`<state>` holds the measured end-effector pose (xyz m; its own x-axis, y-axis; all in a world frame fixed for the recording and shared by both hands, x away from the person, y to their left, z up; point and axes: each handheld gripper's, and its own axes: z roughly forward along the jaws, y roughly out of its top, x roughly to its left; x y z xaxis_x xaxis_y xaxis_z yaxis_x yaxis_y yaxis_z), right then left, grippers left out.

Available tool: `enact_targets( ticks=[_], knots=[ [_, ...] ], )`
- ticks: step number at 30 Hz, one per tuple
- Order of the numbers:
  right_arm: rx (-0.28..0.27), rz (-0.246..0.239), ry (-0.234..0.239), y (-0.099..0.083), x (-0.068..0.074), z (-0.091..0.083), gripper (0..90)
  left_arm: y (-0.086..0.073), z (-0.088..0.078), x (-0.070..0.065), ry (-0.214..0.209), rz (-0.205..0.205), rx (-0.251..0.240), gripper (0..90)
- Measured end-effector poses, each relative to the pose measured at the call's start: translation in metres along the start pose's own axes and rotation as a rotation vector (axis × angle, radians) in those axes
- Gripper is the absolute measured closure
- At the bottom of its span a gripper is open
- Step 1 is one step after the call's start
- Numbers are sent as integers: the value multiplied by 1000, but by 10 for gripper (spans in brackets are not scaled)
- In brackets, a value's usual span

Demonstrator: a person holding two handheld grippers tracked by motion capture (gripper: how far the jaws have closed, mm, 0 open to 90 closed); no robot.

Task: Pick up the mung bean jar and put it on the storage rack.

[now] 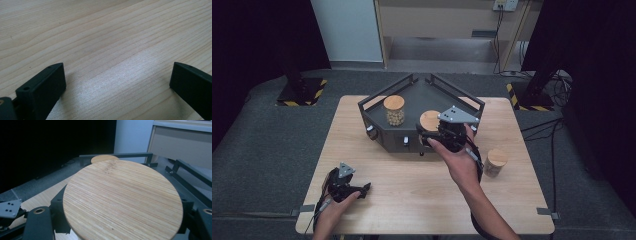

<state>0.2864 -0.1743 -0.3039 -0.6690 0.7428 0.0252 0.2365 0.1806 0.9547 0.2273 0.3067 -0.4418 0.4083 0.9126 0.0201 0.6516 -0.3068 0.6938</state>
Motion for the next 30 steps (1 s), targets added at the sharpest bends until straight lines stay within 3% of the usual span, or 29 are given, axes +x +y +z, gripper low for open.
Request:
enact_targets(
  ticks=[30],
  knots=[
    [36, 25, -74, 30, -14, 62, 254, 0, 0, 0, 0, 1, 1, 0]
  ],
)
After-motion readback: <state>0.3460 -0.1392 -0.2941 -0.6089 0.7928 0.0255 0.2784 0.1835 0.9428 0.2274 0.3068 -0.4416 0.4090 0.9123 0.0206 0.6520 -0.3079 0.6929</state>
